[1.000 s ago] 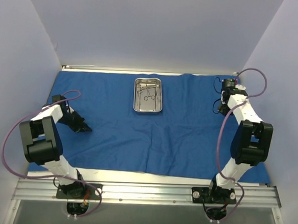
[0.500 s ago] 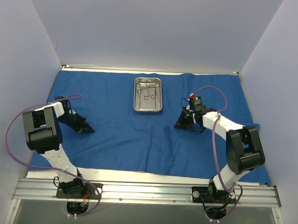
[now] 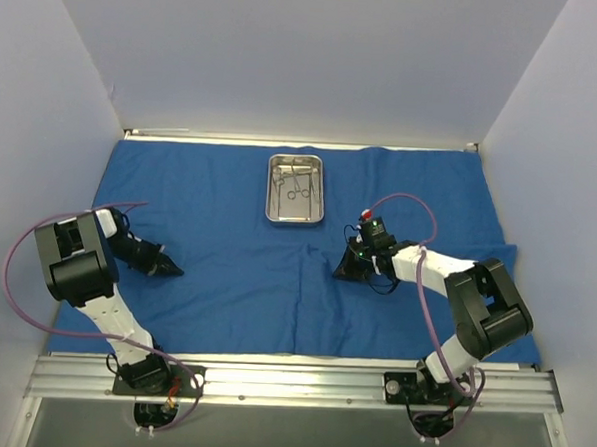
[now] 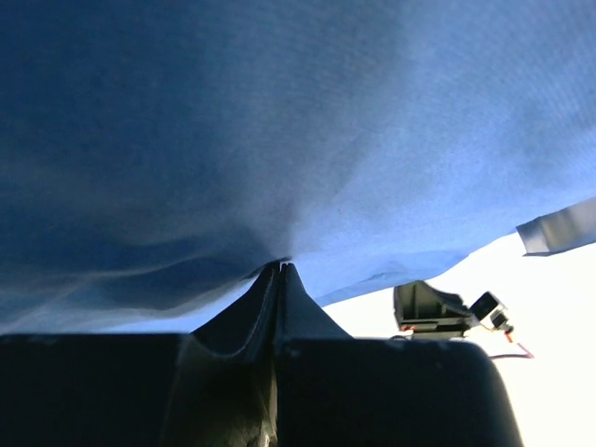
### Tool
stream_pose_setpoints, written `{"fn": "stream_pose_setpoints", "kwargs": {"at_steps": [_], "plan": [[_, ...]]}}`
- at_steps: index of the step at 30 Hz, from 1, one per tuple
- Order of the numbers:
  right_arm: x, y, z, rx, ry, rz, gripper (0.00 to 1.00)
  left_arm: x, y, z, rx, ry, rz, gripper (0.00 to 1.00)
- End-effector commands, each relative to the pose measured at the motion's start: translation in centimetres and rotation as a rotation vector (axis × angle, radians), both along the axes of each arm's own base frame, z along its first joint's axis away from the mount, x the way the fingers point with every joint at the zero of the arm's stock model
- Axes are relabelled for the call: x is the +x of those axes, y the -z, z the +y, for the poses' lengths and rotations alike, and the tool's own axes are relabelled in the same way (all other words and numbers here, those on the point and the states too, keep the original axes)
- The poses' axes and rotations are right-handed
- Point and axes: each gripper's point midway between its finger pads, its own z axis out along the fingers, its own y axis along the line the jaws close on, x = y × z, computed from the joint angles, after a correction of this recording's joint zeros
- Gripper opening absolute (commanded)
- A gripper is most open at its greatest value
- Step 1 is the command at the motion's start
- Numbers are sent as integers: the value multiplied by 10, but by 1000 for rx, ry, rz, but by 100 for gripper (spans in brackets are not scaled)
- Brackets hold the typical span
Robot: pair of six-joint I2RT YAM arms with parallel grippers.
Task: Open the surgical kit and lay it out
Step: Smooth out the surgical kit at the center of the board.
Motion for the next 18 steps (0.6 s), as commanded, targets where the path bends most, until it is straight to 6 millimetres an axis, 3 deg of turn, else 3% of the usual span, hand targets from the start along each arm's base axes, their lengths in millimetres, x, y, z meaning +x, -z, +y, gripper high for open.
{"fn": "stream_pose_setpoints", "kwargs": {"at_steps": [1,5,7,9,10,11,14,15,16,18], "plan": [[-59,30,-13,-94,0,147,0,-67,28,20,118,-19,273,2],[-79,24,-10,-72,-13,154,0,-83,18,24,151,-1,279,2],[-79,12,-12,-79,-24,127,0,-76,9,26,155,20,205,2],[-59,-15,-5,-65,-34,42,0,-63,-4,27,158,32,122,2],[-53,-24,-8,-95,-52,17,0,-50,-19,31,189,40,50,2],[-29,-53,0,-88,-48,-64,0,-41,-29,31,200,47,-1,2],[6,-87,-9,-178,-34,-178,0,-3,-73,33,276,84,-184,2],[29,-109,-5,-185,-21,-241,0,7,-84,32,295,95,-228,2],[45,-116,-13,-208,7,-263,0,28,-106,37,337,93,-303,2],[84,-129,-20,-227,54,-302,0,50,-120,33,364,120,-359,2]]}}
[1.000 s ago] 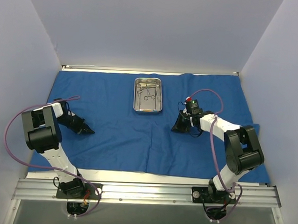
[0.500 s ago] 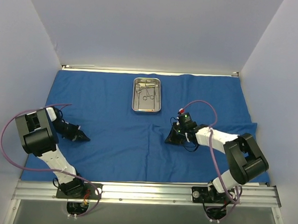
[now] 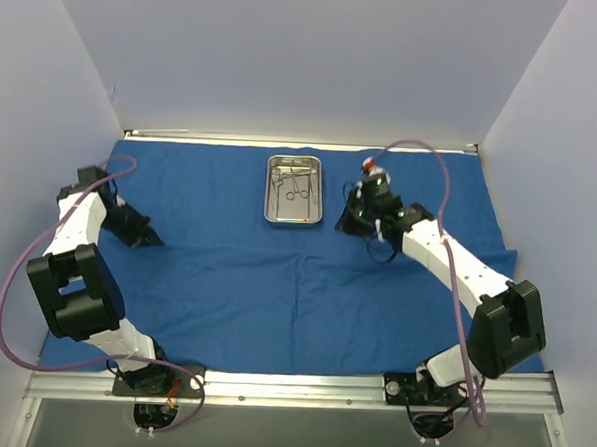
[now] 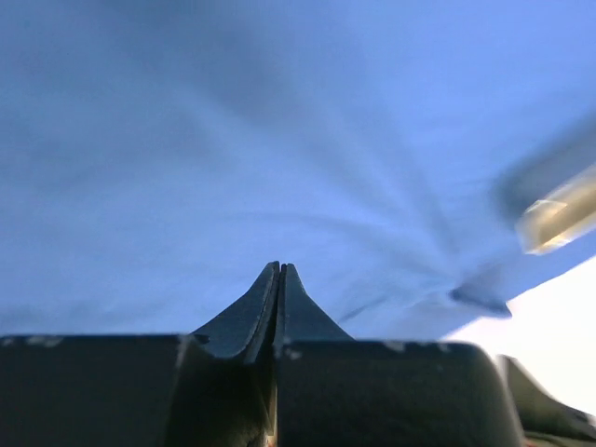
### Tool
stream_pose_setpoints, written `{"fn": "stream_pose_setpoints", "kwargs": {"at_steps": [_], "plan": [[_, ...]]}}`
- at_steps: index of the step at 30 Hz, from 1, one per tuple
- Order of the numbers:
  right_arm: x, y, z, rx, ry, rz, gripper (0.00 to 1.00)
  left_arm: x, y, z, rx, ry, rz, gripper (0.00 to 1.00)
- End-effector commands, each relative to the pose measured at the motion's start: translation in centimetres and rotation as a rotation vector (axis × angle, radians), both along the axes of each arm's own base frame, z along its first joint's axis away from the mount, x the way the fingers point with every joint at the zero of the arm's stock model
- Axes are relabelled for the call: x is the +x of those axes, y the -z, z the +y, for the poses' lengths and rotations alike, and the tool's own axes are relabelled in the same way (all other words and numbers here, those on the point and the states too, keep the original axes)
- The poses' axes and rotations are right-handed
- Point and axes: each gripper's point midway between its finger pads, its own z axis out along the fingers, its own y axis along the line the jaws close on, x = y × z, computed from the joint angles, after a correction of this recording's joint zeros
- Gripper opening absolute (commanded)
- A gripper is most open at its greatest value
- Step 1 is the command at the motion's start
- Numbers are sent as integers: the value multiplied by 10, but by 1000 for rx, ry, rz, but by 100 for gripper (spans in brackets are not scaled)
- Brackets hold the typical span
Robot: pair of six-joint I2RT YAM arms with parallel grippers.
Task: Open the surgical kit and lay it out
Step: Smooth out the surgical kit at the center of the board.
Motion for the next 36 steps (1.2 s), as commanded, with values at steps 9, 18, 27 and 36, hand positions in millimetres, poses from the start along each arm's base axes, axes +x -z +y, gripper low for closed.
{"fn": "stream_pose_setpoints", "kwargs": {"at_steps": [9,18,27,36], "plan": [[146,21,-100,-155,301,86,0,121,-22,1,126,18,-80,2],[142,53,-118,-220,296,196,0,118,48,-19,166,63,147,2],[143,123,-141,-199,335,304,0,156,77,-11,199,74,213,2],[156,170,-163,-183,364,383,0,187,101,-19,152,91,190,2]]}}
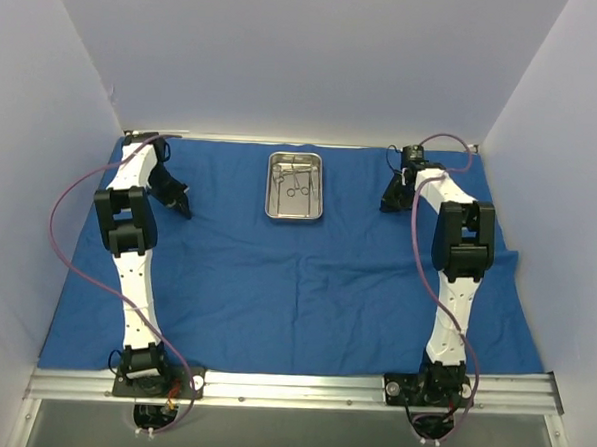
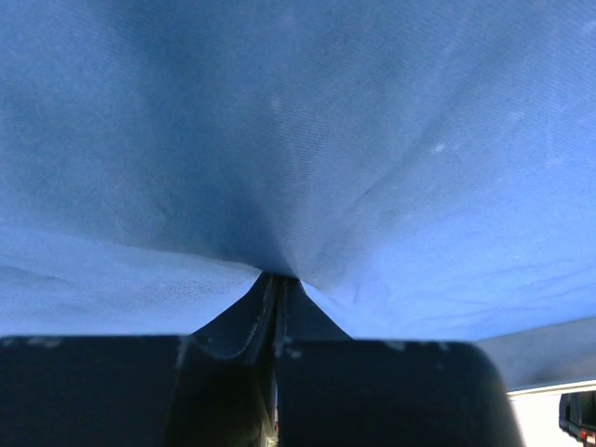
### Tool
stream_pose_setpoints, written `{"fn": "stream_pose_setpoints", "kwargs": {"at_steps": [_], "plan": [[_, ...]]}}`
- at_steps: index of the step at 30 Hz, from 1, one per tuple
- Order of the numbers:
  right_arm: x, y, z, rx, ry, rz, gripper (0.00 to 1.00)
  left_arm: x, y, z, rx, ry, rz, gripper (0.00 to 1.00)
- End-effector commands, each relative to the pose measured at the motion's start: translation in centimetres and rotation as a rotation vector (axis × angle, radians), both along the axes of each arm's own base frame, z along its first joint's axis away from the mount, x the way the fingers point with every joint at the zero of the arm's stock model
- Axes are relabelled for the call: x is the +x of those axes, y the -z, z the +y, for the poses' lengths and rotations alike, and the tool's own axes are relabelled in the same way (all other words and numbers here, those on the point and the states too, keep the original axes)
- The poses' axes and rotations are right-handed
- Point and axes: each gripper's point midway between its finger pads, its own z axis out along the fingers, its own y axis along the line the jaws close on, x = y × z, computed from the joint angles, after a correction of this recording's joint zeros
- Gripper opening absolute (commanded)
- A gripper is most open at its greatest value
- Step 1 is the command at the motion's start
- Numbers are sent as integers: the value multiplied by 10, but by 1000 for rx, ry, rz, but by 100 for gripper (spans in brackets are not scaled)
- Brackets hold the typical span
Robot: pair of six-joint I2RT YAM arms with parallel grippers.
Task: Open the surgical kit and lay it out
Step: Smooth out the surgical kit at the center of the board.
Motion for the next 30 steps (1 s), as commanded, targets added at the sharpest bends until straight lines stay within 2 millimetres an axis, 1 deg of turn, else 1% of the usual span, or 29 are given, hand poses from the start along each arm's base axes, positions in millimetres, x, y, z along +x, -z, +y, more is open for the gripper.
{"fn": "stream_pose_setpoints", "kwargs": {"at_steps": [1,2,3,4,5,6,7,8,9,10,11,12,14,15,17,19,20,21,22,23,24,25,26,28,30], "plan": [[-21,62,-19,-65,13,155,0,29,27,5,27,-1,-52,2],[-17,66,-20,-62,15,156,0,32,27,5,26,-2,-57,2],[-15,69,-22,-60,22,161,0,34,35,5,21,-4,-52,2],[-13,71,-24,-59,24,167,0,45,29,5,12,-5,-88,2],[-7,76,-25,-57,27,169,0,48,30,5,5,-8,-96,2],[-6,77,-26,-57,30,174,0,51,37,4,-2,-10,-91,2],[-3,78,-31,-65,39,177,0,61,32,3,-16,-6,-128,2],[-4,86,-33,-68,49,192,0,64,33,2,-21,-5,-137,2],[3,82,-34,-61,52,179,0,65,40,2,-28,-7,-132,2],[7,84,-36,-54,55,175,0,68,40,3,-37,-14,-139,2],[6,91,-34,-39,49,192,0,71,39,4,-39,-21,-148,2],[15,86,-33,-33,37,170,0,71,41,6,-42,-27,-149,2],[15,89,-32,-30,22,186,0,70,43,14,-44,-44,-149,2],[17,88,-31,-28,11,179,0,72,37,17,-41,-45,-164,2],[18,85,-30,-25,-4,171,0,69,30,25,-28,-41,-181,2],[14,86,-32,-36,-13,184,0,64,29,29,-24,-41,-184,2],[11,83,-33,-41,-17,188,0,64,22,31,-23,-43,-201,2],[7,83,-34,-47,-21,195,0,49,31,32,-29,-52,-152,2],[2,83,-35,-56,-28,201,0,42,34,33,-31,-56,-133,2],[-8,84,-36,-60,-30,210,0,40,36,35,-31,-55,-134,2],[-13,86,-36,-60,-32,214,0,31,39,33,-40,-53,-116,2],[-18,87,-39,-62,-22,219,0,29,39,33,-39,-42,-118,2],[-25,91,-50,-57,3,231,0,26,38,34,-36,-40,-111,2],[-29,93,-57,-51,14,245,0,24,38,35,-31,-33,-106,2],[-27,94,-61,-46,20,245,0,23,38,35,-31,-34,-106,2]]}}
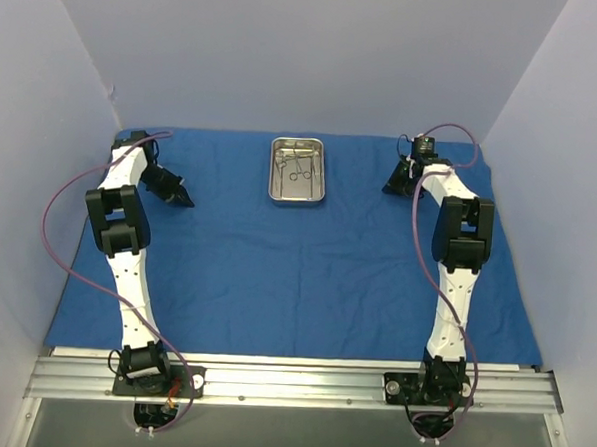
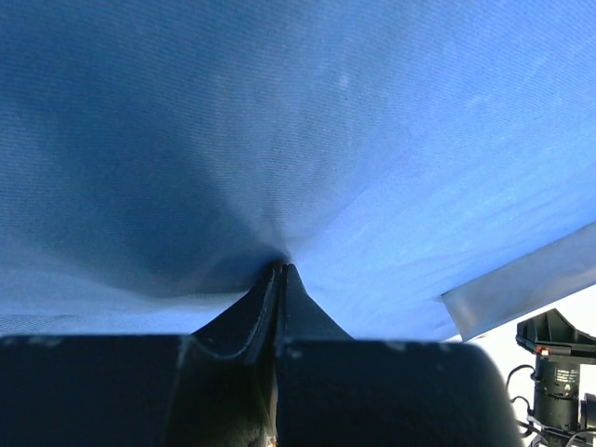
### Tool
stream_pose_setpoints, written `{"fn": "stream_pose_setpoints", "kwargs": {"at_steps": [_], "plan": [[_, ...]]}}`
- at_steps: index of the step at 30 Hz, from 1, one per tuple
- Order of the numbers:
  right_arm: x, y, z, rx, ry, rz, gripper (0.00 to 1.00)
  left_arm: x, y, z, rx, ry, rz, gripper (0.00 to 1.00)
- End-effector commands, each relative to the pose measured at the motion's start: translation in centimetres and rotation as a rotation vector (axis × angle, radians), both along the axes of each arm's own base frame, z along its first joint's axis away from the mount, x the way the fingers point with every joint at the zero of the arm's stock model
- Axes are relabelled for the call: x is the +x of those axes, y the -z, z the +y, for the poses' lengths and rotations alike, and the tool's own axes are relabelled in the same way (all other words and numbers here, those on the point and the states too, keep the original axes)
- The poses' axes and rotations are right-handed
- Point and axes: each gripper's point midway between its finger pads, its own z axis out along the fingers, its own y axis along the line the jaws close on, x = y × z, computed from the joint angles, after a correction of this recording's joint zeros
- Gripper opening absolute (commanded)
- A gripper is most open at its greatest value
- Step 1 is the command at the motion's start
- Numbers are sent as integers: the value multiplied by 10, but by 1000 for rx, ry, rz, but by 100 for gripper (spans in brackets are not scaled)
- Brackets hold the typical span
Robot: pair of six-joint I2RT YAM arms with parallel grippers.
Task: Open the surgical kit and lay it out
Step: Smooth out the surgical kit at the center of the board.
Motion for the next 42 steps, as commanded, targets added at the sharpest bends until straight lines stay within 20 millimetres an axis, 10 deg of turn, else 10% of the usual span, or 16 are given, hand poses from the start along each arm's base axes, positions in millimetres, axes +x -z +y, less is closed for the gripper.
{"fn": "stream_pose_setpoints", "kwargs": {"at_steps": [1,7,11,13,14,16,17,20,26,31,42], "plan": [[-93,95,-45,-121,40,402,0,-14,36,38,152,2,62,2],[-54,80,-52,-152,-11,358,0,12,10,39,156,7,-35,2],[-31,13,-47,-136,-10,221,9,28,-76,51,291,45,-258,2],[-29,-30,-43,-113,1,154,25,14,-90,56,346,57,-276,4],[-33,-43,-40,-108,-1,143,27,12,-129,58,380,49,-374,6],[-38,-83,-35,-115,-12,77,33,-11,-130,57,403,70,-371,8],[-50,-85,-26,-117,-34,95,36,-21,-159,56,424,65,-436,12],[-89,-98,3,-115,-134,123,36,-67,-163,36,390,108,-418,13],[-183,-98,104,-101,-355,102,29,-161,-120,-36,204,206,-310,2],[-242,-66,153,-50,-439,162,0,-202,-84,-71,115,224,-199,2],[-311,13,151,-56,-476,334,0,-276,-10,-85,116,239,132,2]]}}
